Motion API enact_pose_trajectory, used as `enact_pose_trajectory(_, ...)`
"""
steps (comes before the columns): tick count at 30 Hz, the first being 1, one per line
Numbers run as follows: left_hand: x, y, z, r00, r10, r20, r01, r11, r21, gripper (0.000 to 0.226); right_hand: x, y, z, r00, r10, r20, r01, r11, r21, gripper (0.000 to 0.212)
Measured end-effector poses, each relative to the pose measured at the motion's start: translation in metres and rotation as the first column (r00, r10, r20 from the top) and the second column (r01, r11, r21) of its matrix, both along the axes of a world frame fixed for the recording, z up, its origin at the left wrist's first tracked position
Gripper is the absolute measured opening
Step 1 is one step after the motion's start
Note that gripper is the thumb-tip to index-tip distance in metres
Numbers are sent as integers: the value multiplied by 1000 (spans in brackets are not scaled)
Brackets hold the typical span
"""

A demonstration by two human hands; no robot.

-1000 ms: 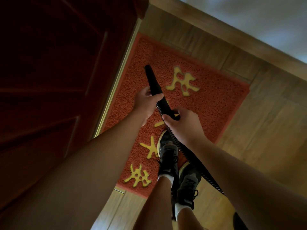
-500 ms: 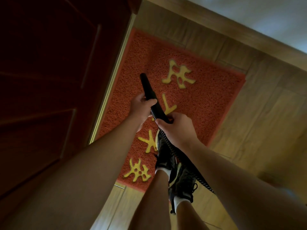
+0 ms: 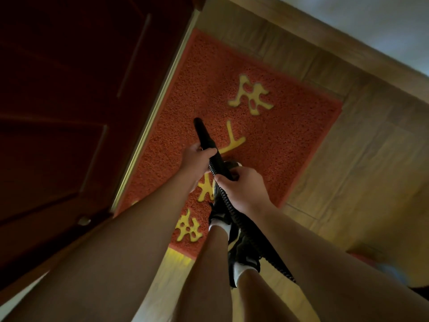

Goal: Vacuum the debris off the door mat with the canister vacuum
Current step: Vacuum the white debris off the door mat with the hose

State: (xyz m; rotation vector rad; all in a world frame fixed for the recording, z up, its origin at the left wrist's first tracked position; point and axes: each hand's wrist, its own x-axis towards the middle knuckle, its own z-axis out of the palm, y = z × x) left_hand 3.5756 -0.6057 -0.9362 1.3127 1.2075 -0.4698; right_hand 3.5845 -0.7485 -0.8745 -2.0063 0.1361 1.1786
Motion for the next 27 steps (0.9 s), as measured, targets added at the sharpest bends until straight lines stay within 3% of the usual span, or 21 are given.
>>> enact_pose_trajectory(14,-67,-38,13,995,16,-98,-20,999,-36,25,-49,-41,12,988,150,-46,-152,988,-40,37)
enact_pose_trajectory(20,-82,-57,9,990,9,-137,-19,997,-74,30,-66,-61,14,986,163,-25,-164,984,-76,38)
enact_pose_trajectory(27,-94,-70,11,988,-70,-136,57,994,-96,19,-91,-73,7,992,129,-17,-129,988,-81,41)
